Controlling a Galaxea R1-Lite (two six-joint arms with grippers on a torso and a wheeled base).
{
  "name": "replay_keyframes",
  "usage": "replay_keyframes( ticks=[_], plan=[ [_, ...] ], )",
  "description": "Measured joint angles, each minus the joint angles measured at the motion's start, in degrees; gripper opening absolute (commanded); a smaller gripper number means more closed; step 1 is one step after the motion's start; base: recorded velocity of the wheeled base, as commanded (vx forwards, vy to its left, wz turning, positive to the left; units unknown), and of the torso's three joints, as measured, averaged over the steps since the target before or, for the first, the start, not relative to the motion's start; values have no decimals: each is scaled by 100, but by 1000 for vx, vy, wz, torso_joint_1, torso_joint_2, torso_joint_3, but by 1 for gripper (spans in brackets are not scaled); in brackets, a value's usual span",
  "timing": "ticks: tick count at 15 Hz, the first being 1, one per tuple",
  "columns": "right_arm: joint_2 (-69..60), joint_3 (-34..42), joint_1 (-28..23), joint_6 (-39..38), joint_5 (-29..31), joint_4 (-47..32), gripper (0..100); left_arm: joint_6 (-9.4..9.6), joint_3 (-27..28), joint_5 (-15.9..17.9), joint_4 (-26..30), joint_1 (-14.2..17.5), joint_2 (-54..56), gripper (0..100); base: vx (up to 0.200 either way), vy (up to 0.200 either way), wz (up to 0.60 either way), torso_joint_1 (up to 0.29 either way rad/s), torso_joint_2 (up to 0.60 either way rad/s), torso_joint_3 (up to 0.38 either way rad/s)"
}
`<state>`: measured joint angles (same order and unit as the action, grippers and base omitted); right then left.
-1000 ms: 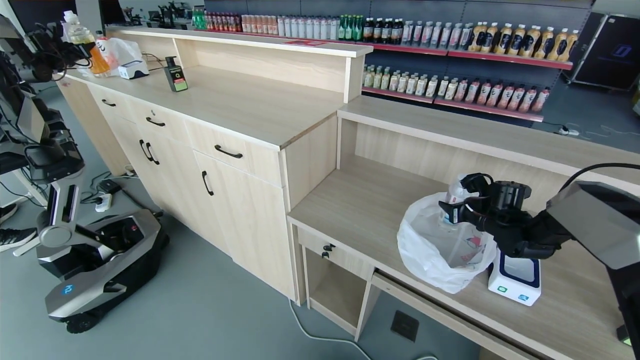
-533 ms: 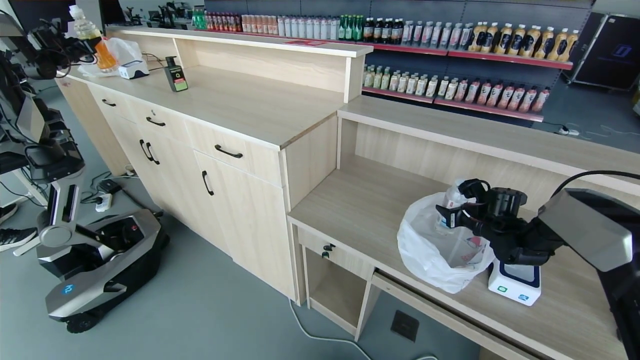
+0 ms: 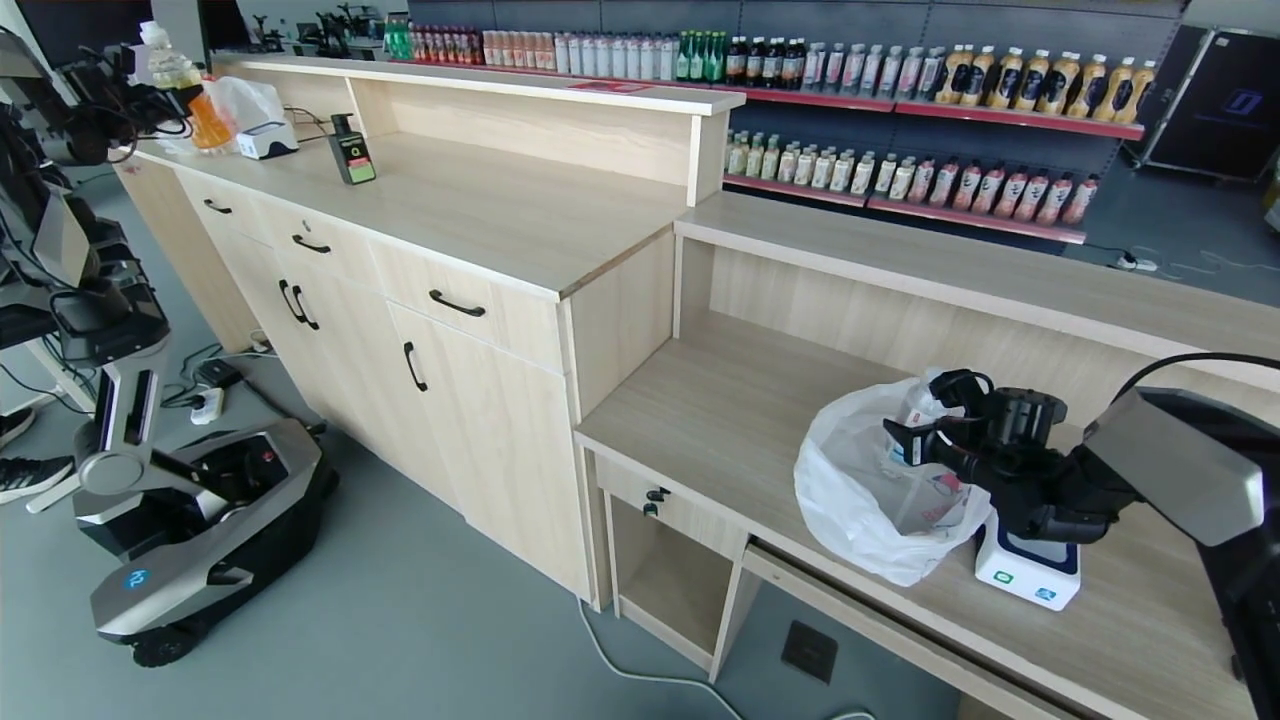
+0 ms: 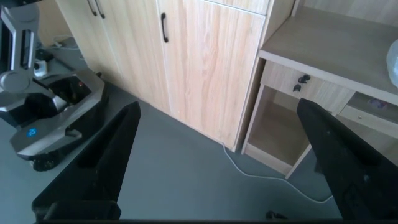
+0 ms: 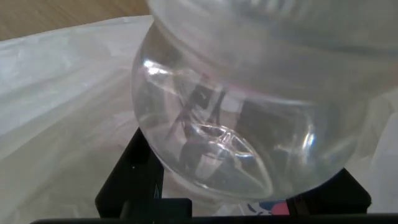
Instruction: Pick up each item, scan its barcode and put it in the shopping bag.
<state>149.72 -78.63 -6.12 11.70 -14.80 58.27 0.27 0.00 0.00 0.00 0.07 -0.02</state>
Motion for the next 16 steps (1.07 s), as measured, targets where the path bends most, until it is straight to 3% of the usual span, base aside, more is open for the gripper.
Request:
replay_keyframes(
  ticks=[1,5,11,14,16],
  plan=[
    [0,7,-11,0,2,-13,100,-2,0,0,0,0,0,100,0,0,0,0,0,0],
    [-221,27,1,-44,5,-129,100,-2,0,0,0,2,0,100,0,0,0,0,0,0],
    [-1482,396,78,72,11,-1512,100,0,0,0,0,0,0,100,0,0,0,0,0,0],
    [-2817,1257,-7,694,22,-1886,100,0,0,0,2,0,0,100,0,0,0,0,0,0],
    [-4013,2075,-208,1301,30,-2371,100,0,0,0,0,-2,0,100,0,0,-600,2,2,2]
  ],
)
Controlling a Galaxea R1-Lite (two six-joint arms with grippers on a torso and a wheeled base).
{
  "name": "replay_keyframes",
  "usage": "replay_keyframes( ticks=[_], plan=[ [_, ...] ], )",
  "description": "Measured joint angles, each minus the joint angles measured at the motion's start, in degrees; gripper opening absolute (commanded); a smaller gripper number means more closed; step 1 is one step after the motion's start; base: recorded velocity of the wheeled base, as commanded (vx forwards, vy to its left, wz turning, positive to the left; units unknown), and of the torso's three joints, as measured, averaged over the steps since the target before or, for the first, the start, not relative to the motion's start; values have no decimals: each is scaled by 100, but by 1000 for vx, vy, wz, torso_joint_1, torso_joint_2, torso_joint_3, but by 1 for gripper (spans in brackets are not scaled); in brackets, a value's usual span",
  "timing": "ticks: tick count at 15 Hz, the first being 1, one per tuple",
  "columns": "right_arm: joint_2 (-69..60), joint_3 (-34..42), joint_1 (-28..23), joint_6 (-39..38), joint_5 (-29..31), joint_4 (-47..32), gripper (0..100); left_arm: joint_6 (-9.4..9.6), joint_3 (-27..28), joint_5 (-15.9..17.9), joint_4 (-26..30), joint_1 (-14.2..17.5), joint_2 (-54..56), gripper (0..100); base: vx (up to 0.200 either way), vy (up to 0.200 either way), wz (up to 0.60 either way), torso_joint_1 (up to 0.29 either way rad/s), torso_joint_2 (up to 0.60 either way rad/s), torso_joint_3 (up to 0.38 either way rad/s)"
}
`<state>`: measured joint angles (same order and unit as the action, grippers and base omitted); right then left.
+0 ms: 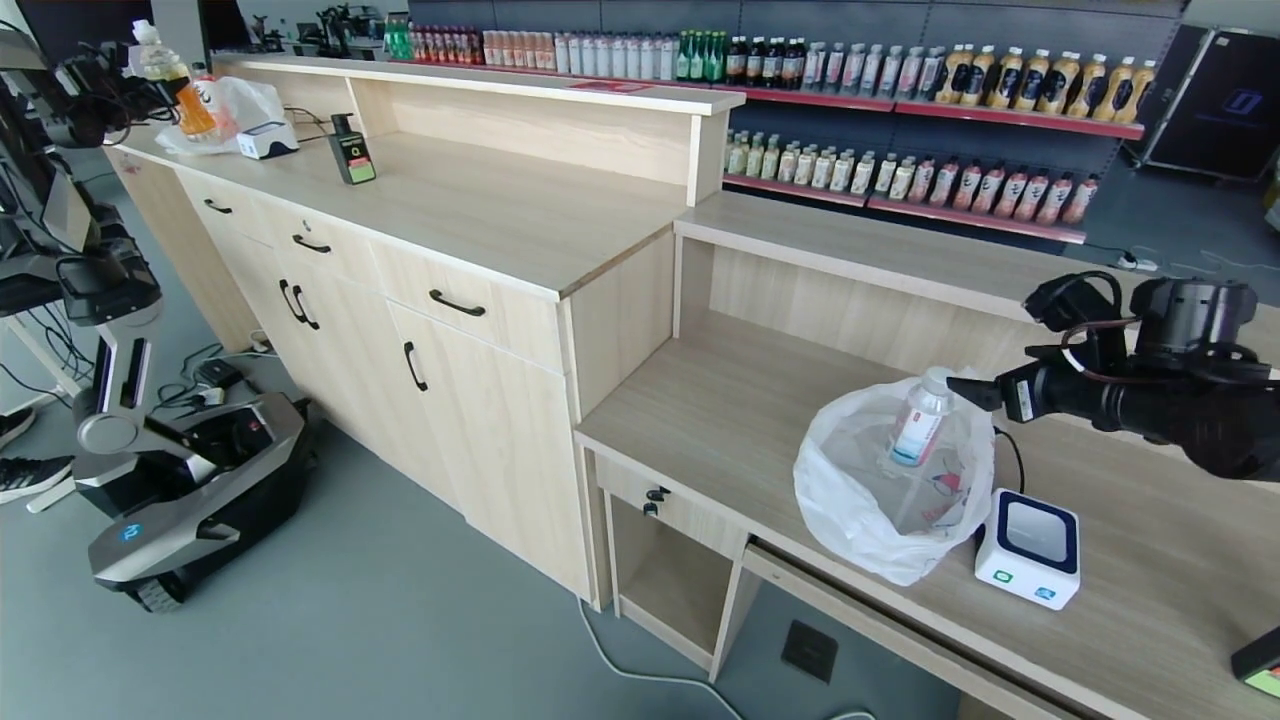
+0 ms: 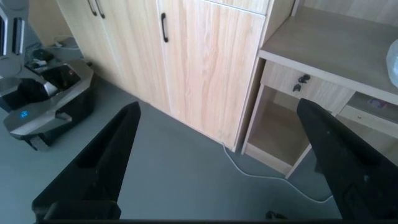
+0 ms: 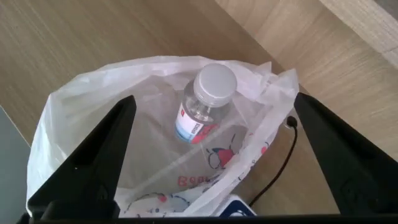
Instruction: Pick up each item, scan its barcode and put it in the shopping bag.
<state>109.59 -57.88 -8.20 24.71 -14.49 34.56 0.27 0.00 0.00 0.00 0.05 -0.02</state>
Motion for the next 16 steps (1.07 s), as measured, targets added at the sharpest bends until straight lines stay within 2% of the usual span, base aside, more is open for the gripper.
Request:
replay_keyframes(
  ticks=[4,7,8,10,14,16],
  plan=[
    [-1827,962,-723,468,163,-1403,100,0,0,0,0,0,0,100,0,0,-600,-4,2,5],
    [-2448,1200,-1086,85,862,-1816,100,0,0,0,0,0,0,100,0,0,-600,-7,1,4],
    [-2481,1211,-1150,-77,1376,-2027,100,0,0,0,0,2,0,100,0,0,-600,2,2,7],
    [-2347,1215,-1351,-229,1832,-2441,100,0,0,0,0,2,0,100,0,0,0,0,0,0],
    [-1632,1059,-1783,-205,1829,-2286,100,0,0,0,0,6,0,100,0,0,0,0,0,0],
    [-1128,937,-1960,110,1324,-2055,100,0,0,0,2,0,0,100,0,0,0,0,0,0]
  ],
)
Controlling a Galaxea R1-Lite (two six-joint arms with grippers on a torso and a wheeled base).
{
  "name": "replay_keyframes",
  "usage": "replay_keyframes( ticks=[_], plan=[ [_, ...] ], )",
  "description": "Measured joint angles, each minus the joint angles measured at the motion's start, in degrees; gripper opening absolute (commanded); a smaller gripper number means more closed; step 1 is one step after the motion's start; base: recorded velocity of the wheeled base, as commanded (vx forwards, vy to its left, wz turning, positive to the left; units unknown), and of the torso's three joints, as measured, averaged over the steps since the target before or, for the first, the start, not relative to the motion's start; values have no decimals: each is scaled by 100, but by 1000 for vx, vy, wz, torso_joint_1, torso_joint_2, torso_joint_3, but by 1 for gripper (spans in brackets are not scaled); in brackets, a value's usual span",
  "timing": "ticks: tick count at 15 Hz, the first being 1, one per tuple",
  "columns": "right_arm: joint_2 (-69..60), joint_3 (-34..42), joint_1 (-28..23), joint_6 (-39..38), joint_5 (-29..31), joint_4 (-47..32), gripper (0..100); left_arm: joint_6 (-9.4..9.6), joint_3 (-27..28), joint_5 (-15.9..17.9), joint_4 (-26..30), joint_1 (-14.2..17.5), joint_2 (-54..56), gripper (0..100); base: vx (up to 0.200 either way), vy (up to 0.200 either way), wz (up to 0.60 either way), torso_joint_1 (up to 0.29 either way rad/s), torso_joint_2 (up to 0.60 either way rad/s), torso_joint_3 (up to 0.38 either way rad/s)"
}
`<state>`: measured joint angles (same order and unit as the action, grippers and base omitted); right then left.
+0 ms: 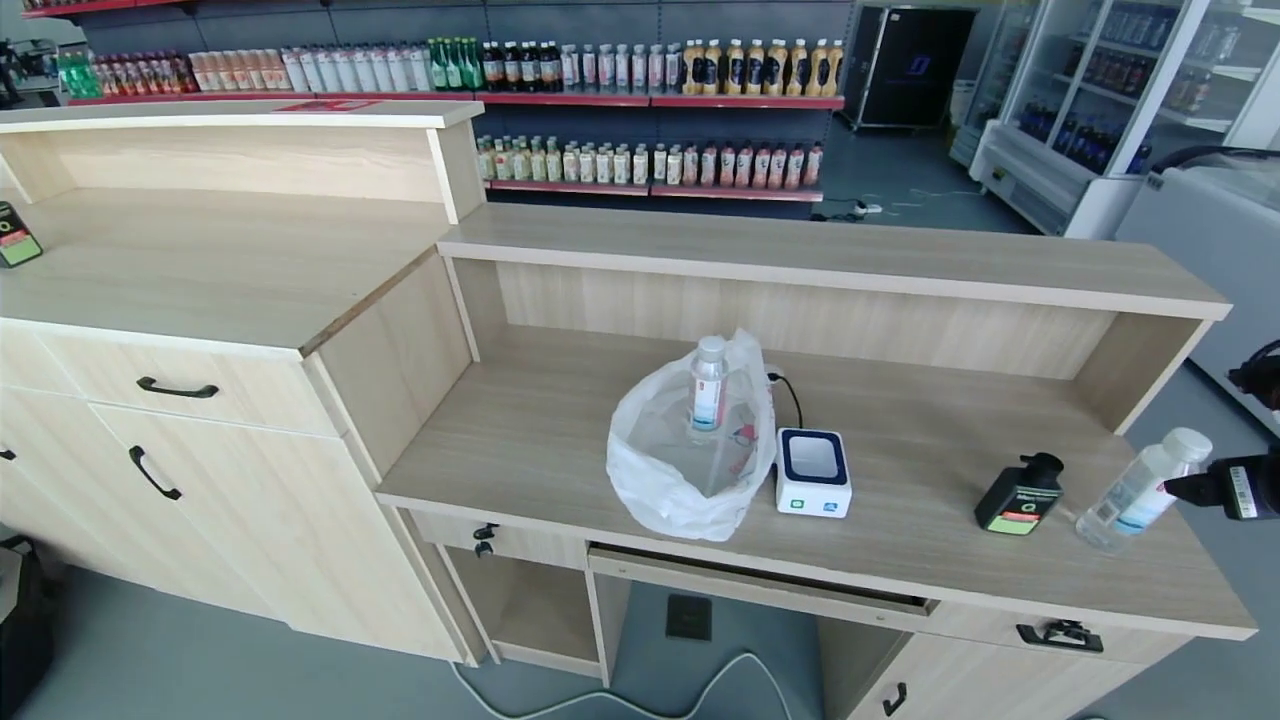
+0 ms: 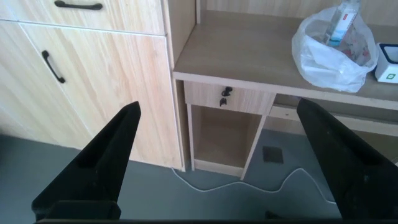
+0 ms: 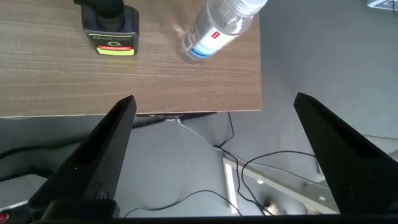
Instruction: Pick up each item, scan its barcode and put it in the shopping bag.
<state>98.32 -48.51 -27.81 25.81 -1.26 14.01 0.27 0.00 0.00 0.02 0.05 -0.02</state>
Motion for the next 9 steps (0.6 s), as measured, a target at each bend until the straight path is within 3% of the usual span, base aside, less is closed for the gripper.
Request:
replay_keyframes(
  ticks=[3,9],
  plan=[
    [691,-229,-397,1502,-945,82,100,0,0,0,-2,0,0,100,0,0,0,0,0,0],
    [1670,-841,-449,2004,-1675,213,100,-2,0,0,-2,0,0,100,0,0,0,0,0,0]
  ],
)
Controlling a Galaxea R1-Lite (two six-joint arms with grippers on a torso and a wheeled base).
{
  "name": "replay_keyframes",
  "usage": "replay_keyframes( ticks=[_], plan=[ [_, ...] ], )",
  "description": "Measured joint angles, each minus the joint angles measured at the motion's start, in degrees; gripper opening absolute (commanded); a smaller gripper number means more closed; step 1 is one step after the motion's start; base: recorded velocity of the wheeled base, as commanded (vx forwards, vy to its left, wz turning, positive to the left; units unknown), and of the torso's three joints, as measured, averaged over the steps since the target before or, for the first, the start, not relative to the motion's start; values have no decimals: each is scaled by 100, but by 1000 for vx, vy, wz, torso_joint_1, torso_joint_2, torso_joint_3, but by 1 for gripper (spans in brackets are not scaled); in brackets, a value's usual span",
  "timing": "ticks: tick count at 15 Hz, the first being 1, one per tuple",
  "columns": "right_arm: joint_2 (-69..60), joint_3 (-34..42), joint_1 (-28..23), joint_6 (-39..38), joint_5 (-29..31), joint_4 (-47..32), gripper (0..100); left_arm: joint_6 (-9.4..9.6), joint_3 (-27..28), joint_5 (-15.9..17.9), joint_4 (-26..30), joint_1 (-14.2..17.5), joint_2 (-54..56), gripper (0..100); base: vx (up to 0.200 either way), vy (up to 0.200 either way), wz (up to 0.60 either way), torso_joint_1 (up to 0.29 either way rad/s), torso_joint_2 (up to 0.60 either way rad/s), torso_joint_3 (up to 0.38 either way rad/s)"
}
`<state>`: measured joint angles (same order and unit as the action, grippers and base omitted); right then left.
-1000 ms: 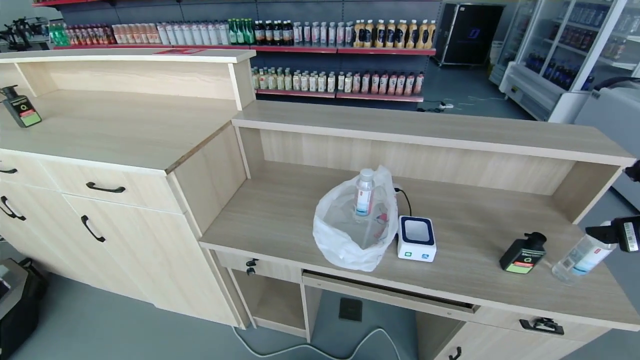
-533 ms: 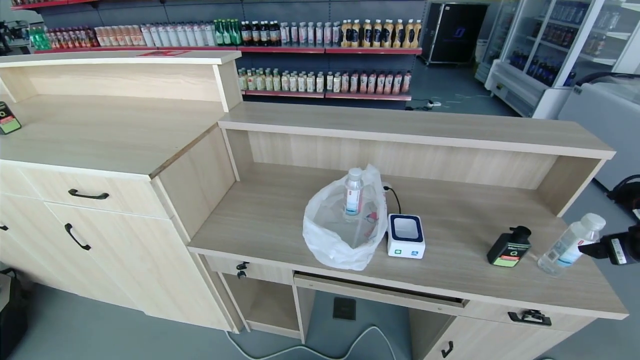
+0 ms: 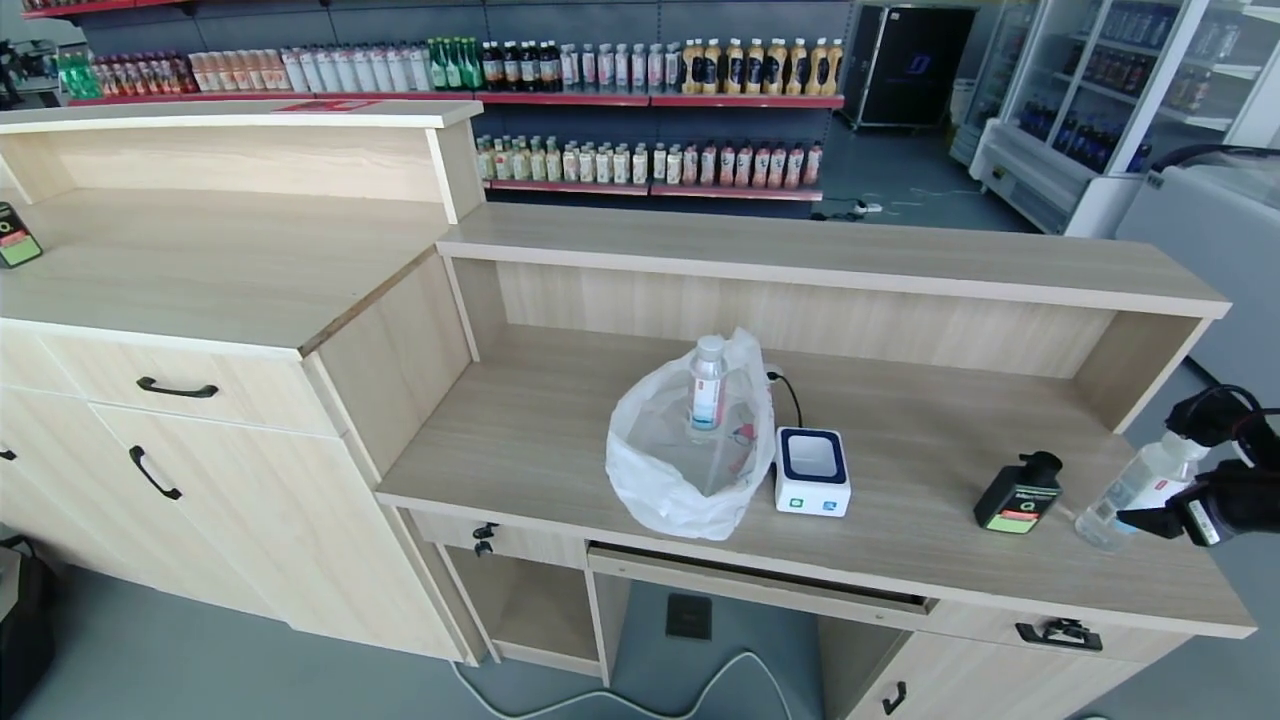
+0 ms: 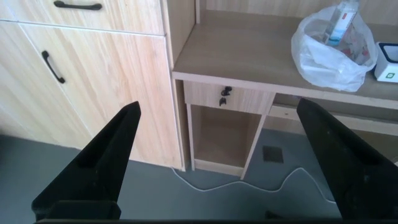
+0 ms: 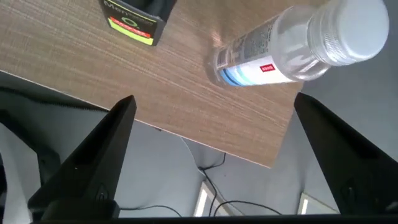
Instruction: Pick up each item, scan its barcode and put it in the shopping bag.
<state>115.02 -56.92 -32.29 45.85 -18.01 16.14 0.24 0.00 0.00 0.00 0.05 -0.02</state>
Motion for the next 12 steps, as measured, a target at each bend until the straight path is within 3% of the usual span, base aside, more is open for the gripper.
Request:
replay_keyframes(
  ticks=[7,12],
  plan=[
    [824,-324,377,82,-547,633,100,2,0,0,0,5,0,100,0,0,0,0,0,0],
    [1291,-567,536,196,-580,827,100,0,0,0,0,0,0,100,0,0,0,0,0,0]
  ],
)
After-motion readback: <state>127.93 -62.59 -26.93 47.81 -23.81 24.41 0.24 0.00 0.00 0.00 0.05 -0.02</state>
